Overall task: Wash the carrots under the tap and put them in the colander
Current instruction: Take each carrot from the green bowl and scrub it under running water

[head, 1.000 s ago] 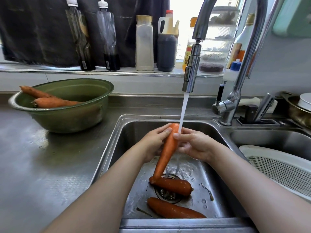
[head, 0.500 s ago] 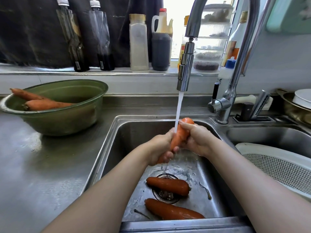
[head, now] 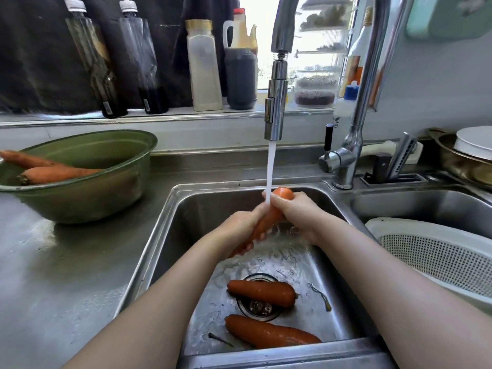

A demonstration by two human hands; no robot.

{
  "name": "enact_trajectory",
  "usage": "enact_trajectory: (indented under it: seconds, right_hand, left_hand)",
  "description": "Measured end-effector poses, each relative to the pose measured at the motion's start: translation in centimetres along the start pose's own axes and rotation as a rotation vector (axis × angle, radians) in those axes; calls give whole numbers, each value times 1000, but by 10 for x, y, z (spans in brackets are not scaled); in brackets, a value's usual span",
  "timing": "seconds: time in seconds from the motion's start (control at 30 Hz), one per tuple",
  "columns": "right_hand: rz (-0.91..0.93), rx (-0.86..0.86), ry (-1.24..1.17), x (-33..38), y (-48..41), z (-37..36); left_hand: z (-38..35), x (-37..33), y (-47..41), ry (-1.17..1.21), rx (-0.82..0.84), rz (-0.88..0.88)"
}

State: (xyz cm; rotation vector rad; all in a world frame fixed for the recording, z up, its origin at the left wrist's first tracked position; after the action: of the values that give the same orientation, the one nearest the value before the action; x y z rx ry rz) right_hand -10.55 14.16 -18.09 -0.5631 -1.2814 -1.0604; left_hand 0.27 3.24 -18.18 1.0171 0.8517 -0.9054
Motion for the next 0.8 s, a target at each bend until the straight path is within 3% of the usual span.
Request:
enact_trajectory:
  seconds: [0.23,0.47,0.67,0.8]
  right_hand:
    - [47,62,40,6,9,7]
    - [116,29,114,10,8,8]
    - [133,-24,90,8,2,8]
    - [132,-29,67,9,1,7]
  left_hand:
    - [-1,5,2,236,265,-44]
    - [6,-3,0,-109,2,-138]
    - [2,-1,3,12,180,-173]
    - [3,-7,-1,-31,50,-220]
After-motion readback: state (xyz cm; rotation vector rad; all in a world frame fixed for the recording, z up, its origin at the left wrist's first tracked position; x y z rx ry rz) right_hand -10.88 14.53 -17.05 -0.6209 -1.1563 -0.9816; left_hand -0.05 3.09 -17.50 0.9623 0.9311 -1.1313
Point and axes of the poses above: each hand's wrist, its own y-axis away from the middle knuckle, its own z-axis out of the back of the hand, x = y × z, the point moved 7 cm from there along -y, towards the middle knuckle
